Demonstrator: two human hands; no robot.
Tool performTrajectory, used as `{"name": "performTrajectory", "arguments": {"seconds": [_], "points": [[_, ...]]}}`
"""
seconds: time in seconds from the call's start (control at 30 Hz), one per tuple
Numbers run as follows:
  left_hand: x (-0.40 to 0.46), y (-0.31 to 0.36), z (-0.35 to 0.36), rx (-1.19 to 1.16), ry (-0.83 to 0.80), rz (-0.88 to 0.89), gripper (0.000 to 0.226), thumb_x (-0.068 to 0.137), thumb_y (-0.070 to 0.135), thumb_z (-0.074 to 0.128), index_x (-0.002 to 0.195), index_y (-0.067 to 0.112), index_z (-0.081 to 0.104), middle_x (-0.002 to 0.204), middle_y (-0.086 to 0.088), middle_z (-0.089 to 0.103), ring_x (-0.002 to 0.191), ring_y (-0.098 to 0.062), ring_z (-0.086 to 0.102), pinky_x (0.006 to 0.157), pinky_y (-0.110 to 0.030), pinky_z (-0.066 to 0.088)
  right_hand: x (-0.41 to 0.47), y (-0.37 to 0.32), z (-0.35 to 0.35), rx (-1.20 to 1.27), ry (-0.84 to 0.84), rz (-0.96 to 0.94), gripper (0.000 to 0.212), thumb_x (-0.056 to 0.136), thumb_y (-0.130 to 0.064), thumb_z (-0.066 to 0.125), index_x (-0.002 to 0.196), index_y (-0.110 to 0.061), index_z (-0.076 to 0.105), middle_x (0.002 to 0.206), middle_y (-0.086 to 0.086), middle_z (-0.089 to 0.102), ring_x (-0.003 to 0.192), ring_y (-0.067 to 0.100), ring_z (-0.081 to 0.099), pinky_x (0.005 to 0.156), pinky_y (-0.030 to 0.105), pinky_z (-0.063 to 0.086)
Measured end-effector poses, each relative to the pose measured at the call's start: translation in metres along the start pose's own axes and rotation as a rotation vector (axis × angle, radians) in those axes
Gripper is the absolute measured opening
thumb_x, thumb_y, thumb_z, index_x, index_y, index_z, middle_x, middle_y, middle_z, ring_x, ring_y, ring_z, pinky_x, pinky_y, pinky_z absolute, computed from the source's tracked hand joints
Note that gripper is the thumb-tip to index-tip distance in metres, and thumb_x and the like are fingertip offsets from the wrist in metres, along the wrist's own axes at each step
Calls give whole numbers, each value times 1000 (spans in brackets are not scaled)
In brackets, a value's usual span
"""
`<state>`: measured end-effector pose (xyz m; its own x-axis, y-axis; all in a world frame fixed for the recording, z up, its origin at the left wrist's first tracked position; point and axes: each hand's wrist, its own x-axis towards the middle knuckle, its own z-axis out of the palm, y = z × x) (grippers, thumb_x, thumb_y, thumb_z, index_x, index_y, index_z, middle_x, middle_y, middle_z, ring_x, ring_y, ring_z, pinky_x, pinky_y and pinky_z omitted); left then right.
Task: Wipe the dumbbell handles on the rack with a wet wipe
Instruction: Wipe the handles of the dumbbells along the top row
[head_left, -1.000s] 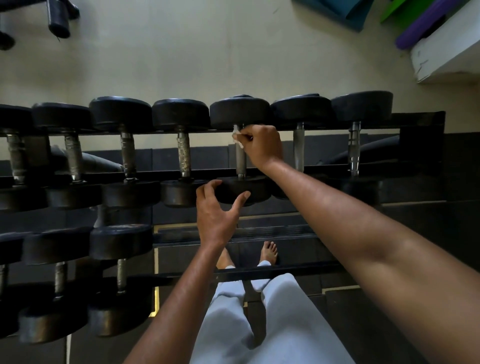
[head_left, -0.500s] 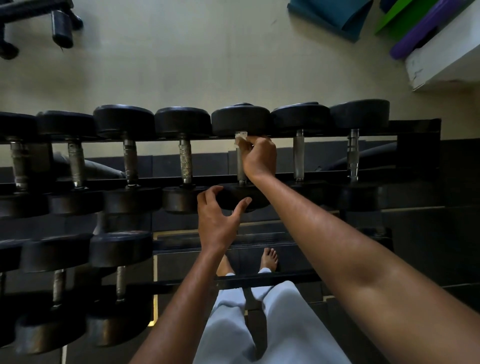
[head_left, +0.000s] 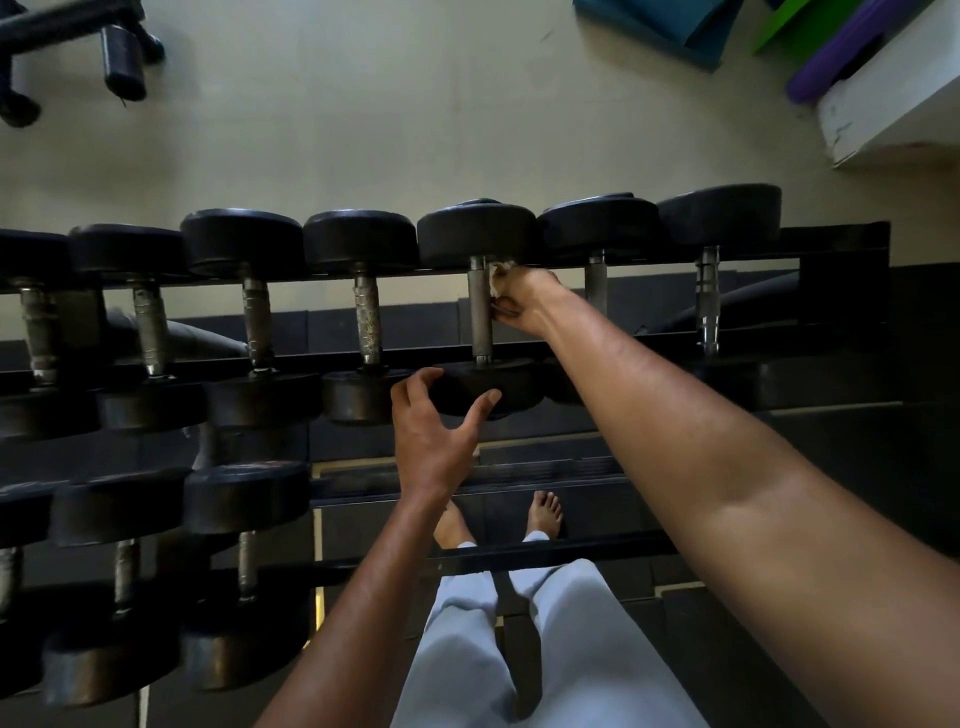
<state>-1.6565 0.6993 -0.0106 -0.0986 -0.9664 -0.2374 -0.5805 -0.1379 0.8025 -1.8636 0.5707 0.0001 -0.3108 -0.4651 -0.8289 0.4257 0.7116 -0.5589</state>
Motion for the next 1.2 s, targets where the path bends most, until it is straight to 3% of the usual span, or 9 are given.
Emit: {"name": "performTrajectory", "arguments": {"seconds": [0.17, 0.3, 0.43, 0.63, 0.73, 0.87, 0.97, 1.1, 1.2], "points": [[-1, 4, -1, -15, 0, -4, 77, 82, 69, 82, 139, 27, 50, 134, 8, 44, 118, -9, 55, 100, -23, 52, 1, -1, -10, -50, -84, -113, 26, 99, -17, 72, 125, -9, 72, 117, 6, 76, 109, 21, 73, 87, 39, 64], [0, 3, -1, -25, -18, -5, 78, 82, 67, 82, 140, 27, 49, 134, 8, 43, 118, -8, 55, 98, -17, 50, 8, 3, -13, -133, -25, -76, 30, 95, -27, 78, 122, -15, 75, 103, 0, 75, 96, 14, 66, 76, 30, 56], [0, 5, -1, -27, -12, -4, 77, 82, 67, 83, 138, 26, 50, 132, 9, 43, 117, -8, 55, 100, -18, 50, 9, 26, -25, -447, -34, -48, 33, 96, -42, 76, 116, -16, 76, 100, 1, 73, 85, 15, 60, 77, 34, 48], [0, 2, 0, -21, -6, -2, 77, 82, 71, 80, 138, 28, 50, 134, 8, 44, 119, -9, 56, 102, -25, 54, -11, 26, -31, -868, -130, -95, 24, 106, -38, 62, 110, -16, 69, 98, 4, 66, 89, 19, 60, 78, 34, 46], [-1, 4, -2, -22, -14, -5, 77, 82, 70, 80, 138, 28, 49, 135, 6, 45, 120, -10, 56, 101, -23, 52, -28, 24, -36, -1076, -111, -137, 28, 104, -42, 65, 109, -16, 70, 98, 4, 69, 85, 18, 64, 70, 33, 48], [0, 4, -2, -14, -20, -13, 79, 81, 71, 81, 138, 27, 49, 135, 5, 46, 120, -12, 57, 98, -22, 53, -42, -2, -35, -1231, -79, -573, 26, 91, -44, 81, 110, -26, 79, 106, -6, 74, 92, 13, 67, 80, 34, 54], [-1, 4, -1, -13, 1, -11, 79, 81, 72, 80, 138, 27, 50, 135, 6, 46, 120, -11, 56, 99, -24, 54, -49, -27, -13, -1338, -21, -937, 11, 95, -37, 78, 99, -27, 82, 95, -6, 76, 90, 20, 70, 75, 31, 48], [-5, 1, 3, -27, 40, -27, 80, 81, 75, 79, 138, 27, 50, 135, 6, 47, 121, -10, 55, 98, -26, 55, -52, -27, 4, -1811, 14, -1199, 25, 102, -6, 55, 107, -17, 77, 102, 8, 78, 94, 33, 76, 73, 37, 52], [-8, 1, 5, -43, 59, -34, 81, 80, 76, 78, 137, 25, 51, 135, 5, 47, 121, -10, 55, 91, -14, 49, -50, -24, 11, -1985, 55, -1277, 37, 101, 2, 48, 122, -16, 73, 108, 10, 78, 96, 39, 76, 79, 44, 62]]}}
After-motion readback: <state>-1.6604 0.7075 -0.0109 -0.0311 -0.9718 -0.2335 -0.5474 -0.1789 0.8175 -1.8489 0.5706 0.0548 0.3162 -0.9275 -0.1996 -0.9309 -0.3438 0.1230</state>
